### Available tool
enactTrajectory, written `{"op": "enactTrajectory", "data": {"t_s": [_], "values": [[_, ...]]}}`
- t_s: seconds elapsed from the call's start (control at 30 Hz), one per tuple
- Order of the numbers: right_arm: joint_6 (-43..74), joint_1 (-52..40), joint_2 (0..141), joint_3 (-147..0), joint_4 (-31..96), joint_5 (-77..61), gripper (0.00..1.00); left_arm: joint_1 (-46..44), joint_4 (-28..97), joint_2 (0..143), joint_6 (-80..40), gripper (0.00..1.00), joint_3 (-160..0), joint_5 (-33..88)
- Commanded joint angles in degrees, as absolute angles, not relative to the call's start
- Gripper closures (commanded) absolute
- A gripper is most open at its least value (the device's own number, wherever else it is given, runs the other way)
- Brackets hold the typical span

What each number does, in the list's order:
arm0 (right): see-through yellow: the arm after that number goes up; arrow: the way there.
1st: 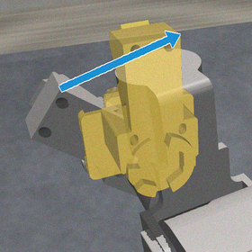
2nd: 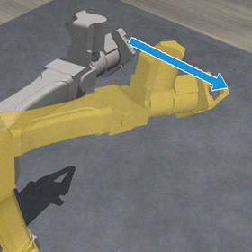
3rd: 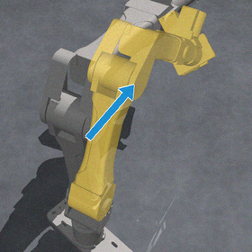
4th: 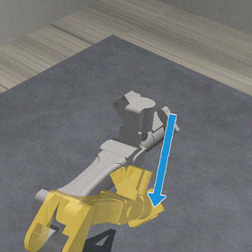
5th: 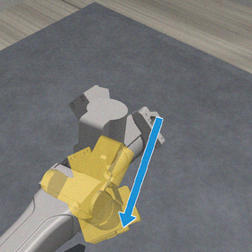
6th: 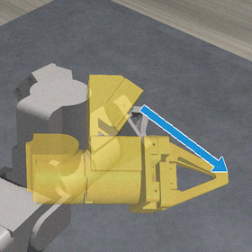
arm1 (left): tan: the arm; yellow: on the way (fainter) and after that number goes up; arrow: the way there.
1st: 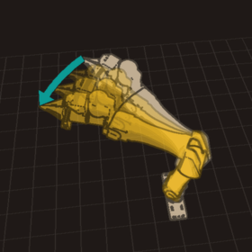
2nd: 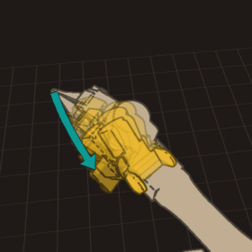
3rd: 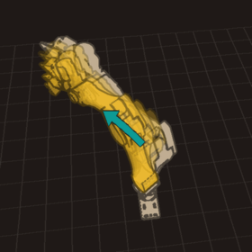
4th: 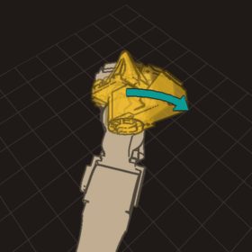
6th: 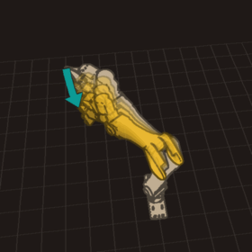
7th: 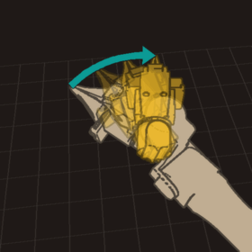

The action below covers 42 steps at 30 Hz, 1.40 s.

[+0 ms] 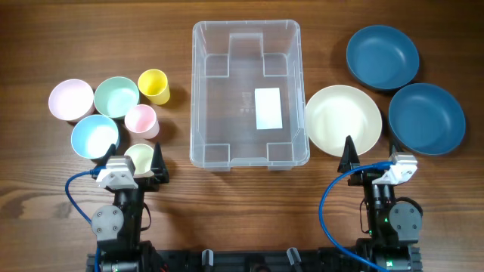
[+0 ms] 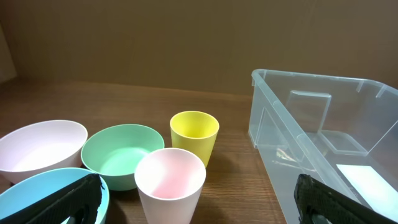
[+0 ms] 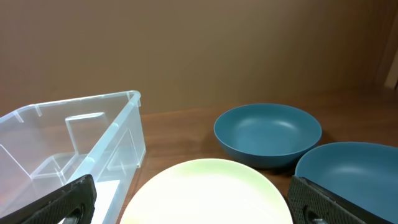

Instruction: Pack container

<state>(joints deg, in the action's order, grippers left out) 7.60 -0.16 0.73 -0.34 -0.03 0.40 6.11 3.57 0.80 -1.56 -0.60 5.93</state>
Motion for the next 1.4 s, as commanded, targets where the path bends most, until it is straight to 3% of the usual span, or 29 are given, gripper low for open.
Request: {"op": "enactTrajectory", "data": {"t_s": [0.0,0.17,0.27,0.33,0.6,0.7,0.83,1.0,1.17,1.3,1.37], "values": [[7.5,0.1,0.8,-0.3,-0.4,-0.1,0.00,6.4,3.7,0.4,-0.8,0.00,-0.3,7.0],[6.7,0.1,0.8,-0.3,-0.6,1.9,0.00,6.4,3.7,0.4,-0.8,0.00,-0.3,7.0],[-3.4,0.1,0.8,-0.3,-1.2,7.3,0.00,6.4,3.7,0.4,-0.8,0.00,-0.3,7.0],[-3.6,0.1,0.8,-0.3,-1.2,7.3,0.00,6.4,3.7,0.4,-0.8,0.00,-0.3,7.0],[-2.7,0.1,0.8,-0.3,-1.5,3.2,0.00,6.4,3.7,0.4,-0.8,0.00,-0.3,7.0],[6.7,0.1,0.8,-0.3,-1.2,1.6,0.00,6.4,3.7,0.4,-1.1,0.00,-0.3,7.0],[8.1,0.1,2.5,-5.5,4.8,2.0,0.00,6.4,8.7,0.9,-8.2,0.00,-5.5,7.0],[10.7,0.1,20.8,-24.4,18.0,3.8,0.00,6.4,20.9,13.8,-8.2,0.00,-22.7,7.0],[13.6,0.1,44.9,-49.1,42.8,2.8,0.00,6.4,42.2,35.8,-8.1,0.00,-44.5,7.0],[10.5,0.1,55.7,-59.2,49.8,-6.3,0.00,6.4,54.9,47.4,-8.0,0.00,-58.2,7.0],[20.1,0.1,58.6,-59.6,50.5,0.2,0.00,6.4,55.3,49.3,-8.0,0.00,-59.9,7.0]]}}
